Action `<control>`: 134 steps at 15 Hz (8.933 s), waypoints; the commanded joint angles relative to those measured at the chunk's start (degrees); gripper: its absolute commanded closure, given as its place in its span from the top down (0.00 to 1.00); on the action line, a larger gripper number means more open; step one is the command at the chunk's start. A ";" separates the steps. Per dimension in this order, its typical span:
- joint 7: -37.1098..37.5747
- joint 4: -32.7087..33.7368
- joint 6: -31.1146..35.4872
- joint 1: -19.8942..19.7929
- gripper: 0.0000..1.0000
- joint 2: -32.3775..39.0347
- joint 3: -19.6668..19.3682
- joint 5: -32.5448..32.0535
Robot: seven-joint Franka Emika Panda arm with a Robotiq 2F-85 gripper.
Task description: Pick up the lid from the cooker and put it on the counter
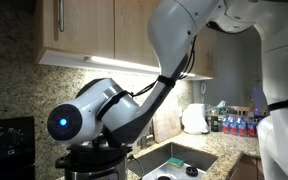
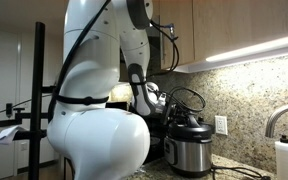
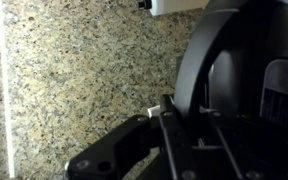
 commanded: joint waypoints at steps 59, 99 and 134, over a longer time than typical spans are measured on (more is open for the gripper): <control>-6.30 6.42 -6.74 0.94 0.06 -1.84 -0.20 -5.45; -52.92 7.76 -10.97 -6.33 0.05 -13.38 -7.98 43.96; -36.28 1.55 -9.84 -24.84 0.04 -28.34 -23.68 25.13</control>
